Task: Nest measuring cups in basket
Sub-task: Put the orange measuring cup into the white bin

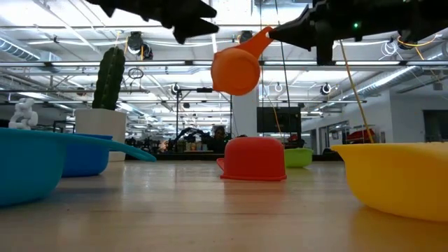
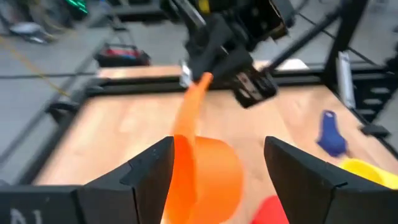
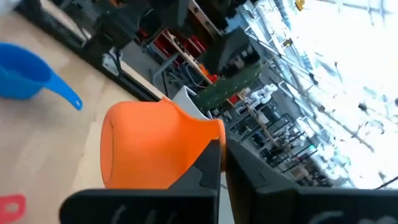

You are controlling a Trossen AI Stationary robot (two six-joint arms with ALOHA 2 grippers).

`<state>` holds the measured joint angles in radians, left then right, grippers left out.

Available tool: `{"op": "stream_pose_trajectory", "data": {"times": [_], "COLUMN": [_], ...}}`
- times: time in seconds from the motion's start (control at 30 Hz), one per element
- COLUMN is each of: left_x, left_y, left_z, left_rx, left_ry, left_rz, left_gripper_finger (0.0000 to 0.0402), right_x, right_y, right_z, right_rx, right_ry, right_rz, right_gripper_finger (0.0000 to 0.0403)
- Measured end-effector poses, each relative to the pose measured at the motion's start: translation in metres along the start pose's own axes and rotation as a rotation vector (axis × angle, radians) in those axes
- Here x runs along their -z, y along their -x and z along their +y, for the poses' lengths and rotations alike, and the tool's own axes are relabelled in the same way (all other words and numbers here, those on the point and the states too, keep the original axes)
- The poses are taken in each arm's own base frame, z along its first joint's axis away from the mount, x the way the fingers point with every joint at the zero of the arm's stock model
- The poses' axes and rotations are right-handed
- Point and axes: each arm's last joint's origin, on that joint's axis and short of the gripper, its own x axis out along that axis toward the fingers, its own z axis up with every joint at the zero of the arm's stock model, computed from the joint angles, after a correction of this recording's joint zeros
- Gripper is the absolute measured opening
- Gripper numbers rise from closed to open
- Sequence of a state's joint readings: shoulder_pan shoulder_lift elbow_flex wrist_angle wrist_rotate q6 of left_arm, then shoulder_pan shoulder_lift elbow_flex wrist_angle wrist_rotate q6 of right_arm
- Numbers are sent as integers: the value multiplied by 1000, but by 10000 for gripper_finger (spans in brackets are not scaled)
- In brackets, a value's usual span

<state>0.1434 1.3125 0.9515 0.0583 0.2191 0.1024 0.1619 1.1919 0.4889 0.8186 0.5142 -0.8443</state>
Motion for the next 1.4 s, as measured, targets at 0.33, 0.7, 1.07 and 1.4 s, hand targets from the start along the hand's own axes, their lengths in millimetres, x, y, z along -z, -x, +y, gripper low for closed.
{"op": "stream_pose_trajectory", "data": {"times": [0.33, 0.7, 1.07, 1.4], "left_x": [7, 21, 22, 33], "left_y": [-13, -22, -22, -33], "left_z": [18, 21, 20, 22], "left_rx": [91, 178, 191, 203], "left_ry": [56, -10, -103, -117], "left_rz": [92, 140, 150, 184], "left_gripper_finger": [253, 253, 253, 253], "right_x": [-2, -3, -4, -8], "right_y": [0, 0, 0, 1], "right_z": [1, 0, -1, -5], "right_rx": [-42, -25, -13, -9], "right_ry": [232, 265, 238, 178], "right_rz": [-62, -73, -81, -145], "right_gripper_finger": [0, 0, 0, 0]}}
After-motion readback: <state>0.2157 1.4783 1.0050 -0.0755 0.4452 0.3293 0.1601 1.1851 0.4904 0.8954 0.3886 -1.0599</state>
